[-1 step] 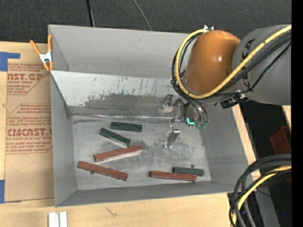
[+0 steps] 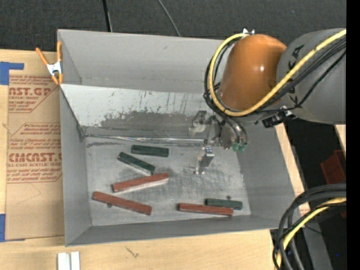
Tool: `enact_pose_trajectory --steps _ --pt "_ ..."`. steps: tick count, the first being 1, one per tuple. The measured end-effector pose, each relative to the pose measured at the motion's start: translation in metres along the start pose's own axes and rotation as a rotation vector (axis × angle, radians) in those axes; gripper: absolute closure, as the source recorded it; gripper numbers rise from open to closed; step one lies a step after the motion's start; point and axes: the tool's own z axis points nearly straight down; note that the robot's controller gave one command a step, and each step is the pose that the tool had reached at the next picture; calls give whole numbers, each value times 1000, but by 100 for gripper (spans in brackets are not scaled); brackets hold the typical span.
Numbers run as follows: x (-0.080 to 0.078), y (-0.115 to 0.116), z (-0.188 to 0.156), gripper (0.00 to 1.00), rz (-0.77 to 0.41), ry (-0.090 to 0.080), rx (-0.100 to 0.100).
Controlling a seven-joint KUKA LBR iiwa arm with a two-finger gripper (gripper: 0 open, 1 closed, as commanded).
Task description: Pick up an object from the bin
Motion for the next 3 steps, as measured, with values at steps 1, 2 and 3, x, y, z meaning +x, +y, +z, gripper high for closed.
enact_pose_trajectory --steps 1,2,3 --pt "6 58 81 0 7 -4 -1" --pt "6 75 88 0 -320 4 0" --pt "6 77 78 0 -402 -1 -1"
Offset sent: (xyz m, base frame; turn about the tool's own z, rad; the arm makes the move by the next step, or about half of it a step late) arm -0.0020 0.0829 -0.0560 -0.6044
